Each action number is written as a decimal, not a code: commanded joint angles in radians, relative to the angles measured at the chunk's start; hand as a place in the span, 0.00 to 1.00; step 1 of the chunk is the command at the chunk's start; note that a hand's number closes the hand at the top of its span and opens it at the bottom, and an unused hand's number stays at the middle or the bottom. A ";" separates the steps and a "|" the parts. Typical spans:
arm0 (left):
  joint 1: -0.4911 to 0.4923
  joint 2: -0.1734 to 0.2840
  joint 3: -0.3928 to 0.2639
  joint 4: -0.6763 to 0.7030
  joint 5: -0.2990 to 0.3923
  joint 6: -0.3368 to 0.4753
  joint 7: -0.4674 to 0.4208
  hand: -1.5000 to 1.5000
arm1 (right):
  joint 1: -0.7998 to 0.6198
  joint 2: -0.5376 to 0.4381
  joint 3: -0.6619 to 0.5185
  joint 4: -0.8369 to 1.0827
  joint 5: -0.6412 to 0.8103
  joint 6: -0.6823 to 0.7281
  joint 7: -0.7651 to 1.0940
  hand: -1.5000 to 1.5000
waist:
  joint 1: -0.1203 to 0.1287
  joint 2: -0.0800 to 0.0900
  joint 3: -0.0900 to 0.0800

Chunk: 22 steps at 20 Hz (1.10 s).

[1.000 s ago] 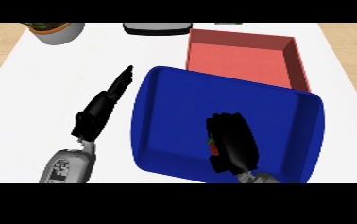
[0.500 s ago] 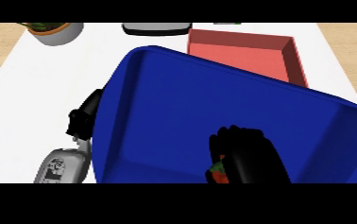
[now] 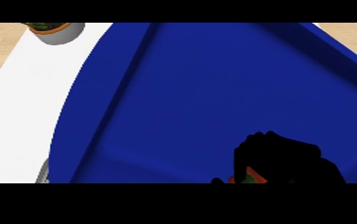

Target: Pick the bell pepper from the tray and place it in the cardboard box

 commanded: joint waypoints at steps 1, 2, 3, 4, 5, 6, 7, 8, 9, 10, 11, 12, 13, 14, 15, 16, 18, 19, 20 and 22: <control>0.024 0.000 -0.003 -0.008 -0.006 -0.003 -0.025 0.50 | -0.171 0.007 -0.039 -0.023 -0.083 0.058 0.188 1.00 | 0.006 0.001 -0.001; 0.014 0.006 0.014 0.044 0.010 -0.018 -0.041 0.50 | -0.190 0.007 -0.129 -0.040 -0.128 0.110 0.143 1.00 | 0.003 0.002 0.000; -0.025 -0.033 -0.004 0.006 -0.007 0.024 0.028 0.50 | -0.201 0.007 -0.167 0.057 -0.104 0.017 0.105 1.00 | 0.004 0.003 0.000; -0.004 -0.039 -0.030 0.064 -0.055 0.039 -0.066 0.50 | -0.231 0.008 -0.158 0.037 -0.119 0.059 0.146 1.00 | 0.002 0.002 0.000; 0.019 0.021 0.020 -0.051 0.042 -0.050 0.019 0.50 | -0.251 0.008 -0.266 0.100 -0.122 0.030 0.069 1.00 | 0.009 0.002 0.000; -0.021 0.023 0.031 0.052 0.010 -0.029 -0.027 0.50 | -0.324 0.008 -0.313 0.166 -0.155 0.035 0.062 1.00 | 0.006 0.004 0.000; -0.007 -0.002 0.010 0.006 -0.004 -0.003 -0.006 0.50 | -0.356 0.008 -0.365 0.121 -0.188 0.095 0.072 1.00 | 0.005 0.002 0.000; -0.033 -0.025 -0.003 0.057 -0.019 0.010 -0.012 0.50 | -0.321 -0.001 -0.420 0.184 -0.197 0.027 -0.004 1.00 | 0.002 0.004 0.001; 0.025 -0.017 -0.010 0.051 -0.027 0.004 -0.075 0.50 | -0.403 0.008 -0.407 0.143 -0.222 0.111 0.088 1.00 | 0.003 0.002 0.000; -0.031 -0.019 -0.001 0.012 -0.011 0.000 0.019 0.50 | -0.334 -0.012 -0.434 0.213 -0.207 0.001 -0.024 1.00 | 0.003 0.002 0.001; -0.070 -0.012 0.009 0.074 -0.028 0.005 -0.009 0.50 | -0.391 0.001 -0.473 0.226 -0.237 0.045 0.000 1.00 | 0.001 0.003 0.000; 0.032 -0.019 -0.013 0.039 -0.028 0.002 -0.086 0.50 | -0.382 -0.011 -0.507 0.210 -0.273 0.070 -0.009 1.00 | 0.003 0.002 0.000; -0.044 -0.013 0.012 0.057 -0.024 0.005 -0.034 0.50 | -0.433 0.000 -0.509 0.279 -0.248 0.015 -0.012 1.00 | 0.003 0.003 0.000; 0.024 -0.025 -0.016 -0.009 -0.018 0.002 -0.009 0.50 | -0.511 -0.007 -0.543 0.377 -0.262 0.039 -0.008 1.00 | 0.011 0.002 0.000; -0.019 -0.017 0.007 0.083 -0.022 -0.002 -0.062 0.50 | -0.508 0.007 -0.511 0.393 -0.246 -0.001 -0.002 1.00 | 0.005 0.003 0.000; 0.028 0.011 0.026 0.045 -0.007 -0.019 -0.074 0.50 | -0.464 -0.030 -0.544 0.416 -0.239 -0.057 -0.068 1.00 | 0.007 0.003 0.000; 0.050 -0.041 -0.034 -0.024 -0.048 0.028 -0.023 0.50 | -0.506 -0.019 -0.578 0.509 -0.249 -0.118 -0.091 1.00 | 0.011 0.003 0.001; 0.010 -0.022 -0.004 0.039 -0.028 0.003 -0.044 0.50 | -0.588 -0.023 -0.614 0.504 -0.262 -0.066 -0.038 1.00 | 0.006 0.003 0.000; 0.013 0.020 0.031 0.021 -0.001 -0.036 -0.040 0.50 | -0.496 -0.021 -0.543 0.476 -0.219 -0.105 -0.054 1.00 | 0.004 0.002 0.000; -0.011 -0.030 -0.012 0.036 -0.031 -0.001 -0.032 0.50 | -0.504 -0.073 -0.607 0.608 -0.226 -0.189 -0.153 1.00 | 0.005 0.004 0.001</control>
